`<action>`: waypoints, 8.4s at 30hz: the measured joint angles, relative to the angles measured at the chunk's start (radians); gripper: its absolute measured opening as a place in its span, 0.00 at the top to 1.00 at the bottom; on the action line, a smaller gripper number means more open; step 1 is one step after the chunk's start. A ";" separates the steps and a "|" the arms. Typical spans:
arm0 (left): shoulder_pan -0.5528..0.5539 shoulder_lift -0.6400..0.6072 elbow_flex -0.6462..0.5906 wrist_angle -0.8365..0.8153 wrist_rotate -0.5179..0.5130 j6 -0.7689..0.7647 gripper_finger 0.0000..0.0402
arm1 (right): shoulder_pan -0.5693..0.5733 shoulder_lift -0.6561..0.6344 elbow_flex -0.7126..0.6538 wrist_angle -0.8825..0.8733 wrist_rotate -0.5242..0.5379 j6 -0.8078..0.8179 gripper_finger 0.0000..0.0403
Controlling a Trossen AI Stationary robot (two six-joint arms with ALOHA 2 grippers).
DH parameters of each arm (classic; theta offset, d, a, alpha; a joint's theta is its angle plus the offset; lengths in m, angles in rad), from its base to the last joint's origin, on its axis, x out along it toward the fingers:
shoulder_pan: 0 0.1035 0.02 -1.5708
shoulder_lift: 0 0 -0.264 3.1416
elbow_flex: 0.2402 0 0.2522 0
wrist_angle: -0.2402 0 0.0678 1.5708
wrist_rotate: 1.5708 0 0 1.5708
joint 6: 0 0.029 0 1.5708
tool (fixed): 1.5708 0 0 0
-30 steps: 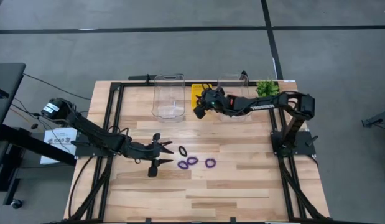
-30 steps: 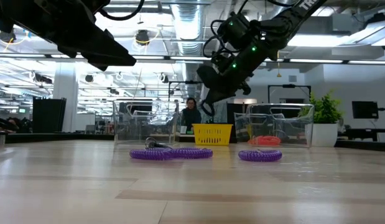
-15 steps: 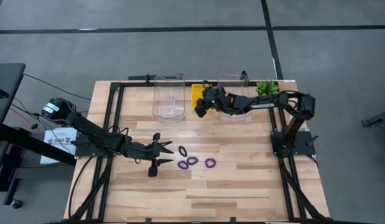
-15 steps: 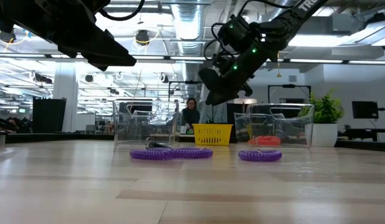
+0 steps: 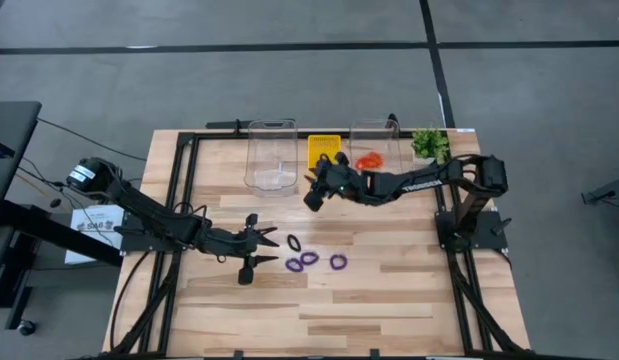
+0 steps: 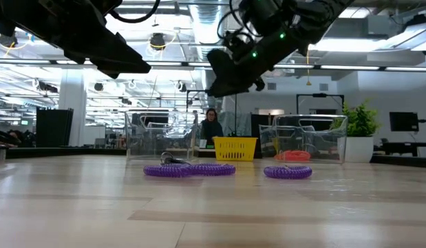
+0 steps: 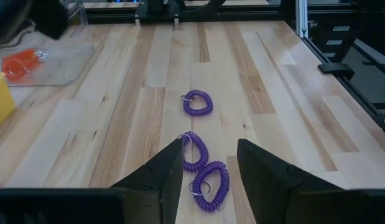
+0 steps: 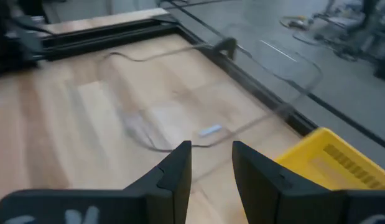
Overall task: Sort spring keychains
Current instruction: Put the black spring keychain into the yellow bin, then put the right purple spring keychain into the left transparent bin
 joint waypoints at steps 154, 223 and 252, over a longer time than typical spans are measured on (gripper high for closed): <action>-0.168 0.166 -0.164 0.247 -0.316 -0.386 0.63 | 0.374 0.488 0.347 -0.188 0.088 0.144 0.96; 0.507 0.054 -0.156 0.439 0.254 0.107 0.63 | -0.249 -0.104 -0.229 0.256 -0.084 -0.550 0.94; 0.493 0.060 -0.156 0.452 0.248 0.076 0.63 | -0.320 0.050 -0.132 0.276 -0.084 -0.556 0.74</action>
